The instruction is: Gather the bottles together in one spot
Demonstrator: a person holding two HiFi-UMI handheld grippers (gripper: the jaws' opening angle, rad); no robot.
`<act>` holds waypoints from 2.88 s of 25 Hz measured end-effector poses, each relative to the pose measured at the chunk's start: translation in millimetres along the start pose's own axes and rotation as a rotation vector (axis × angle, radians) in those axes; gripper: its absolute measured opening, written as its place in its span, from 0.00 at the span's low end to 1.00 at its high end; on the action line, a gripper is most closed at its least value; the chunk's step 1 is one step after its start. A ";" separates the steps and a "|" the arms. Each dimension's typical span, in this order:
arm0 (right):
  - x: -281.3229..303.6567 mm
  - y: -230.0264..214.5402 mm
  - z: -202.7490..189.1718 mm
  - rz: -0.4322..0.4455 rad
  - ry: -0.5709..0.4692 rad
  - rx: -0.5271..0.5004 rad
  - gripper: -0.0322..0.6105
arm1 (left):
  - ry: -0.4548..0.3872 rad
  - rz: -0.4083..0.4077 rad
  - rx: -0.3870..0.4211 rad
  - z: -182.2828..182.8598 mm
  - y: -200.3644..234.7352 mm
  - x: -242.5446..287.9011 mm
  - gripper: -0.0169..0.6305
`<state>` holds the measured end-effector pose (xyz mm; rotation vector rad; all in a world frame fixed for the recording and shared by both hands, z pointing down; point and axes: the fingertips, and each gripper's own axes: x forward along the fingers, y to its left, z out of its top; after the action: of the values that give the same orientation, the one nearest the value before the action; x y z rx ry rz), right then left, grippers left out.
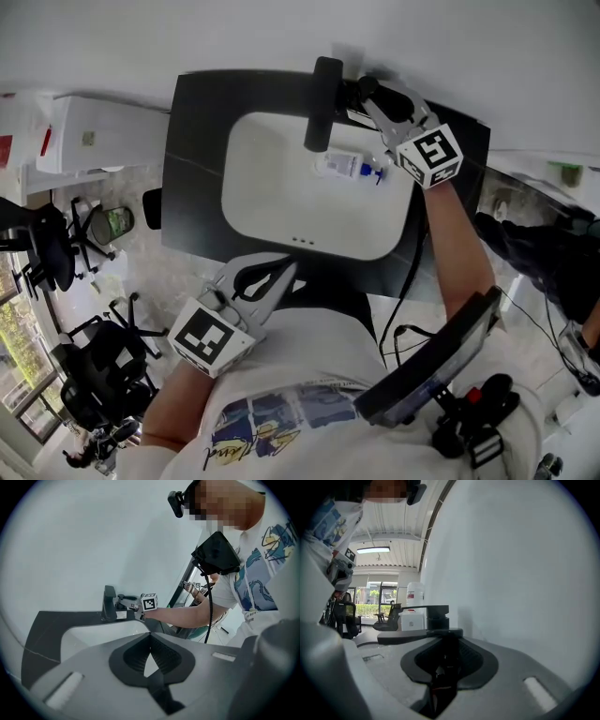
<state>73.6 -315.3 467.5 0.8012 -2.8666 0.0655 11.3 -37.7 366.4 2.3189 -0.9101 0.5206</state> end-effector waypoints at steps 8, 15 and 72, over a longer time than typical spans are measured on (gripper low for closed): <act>-13.3 4.4 -9.5 0.086 0.047 -0.040 0.18 | 0.019 -0.014 0.015 -1.5 0.1 2.2 0.03; -18.4 -0.4 -17.6 0.068 0.090 -0.050 0.23 | 0.017 -0.032 0.030 1.7 -5.2 6.5 0.03; -118.9 81.4 -224.2 -0.933 0.706 0.486 0.22 | -0.006 -0.126 -0.035 -43.8 33.5 -75.0 0.03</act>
<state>164.4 -165.6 668.4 1.6878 -1.6321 0.7536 -70.3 6.7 371.4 2.3291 -0.7636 0.4409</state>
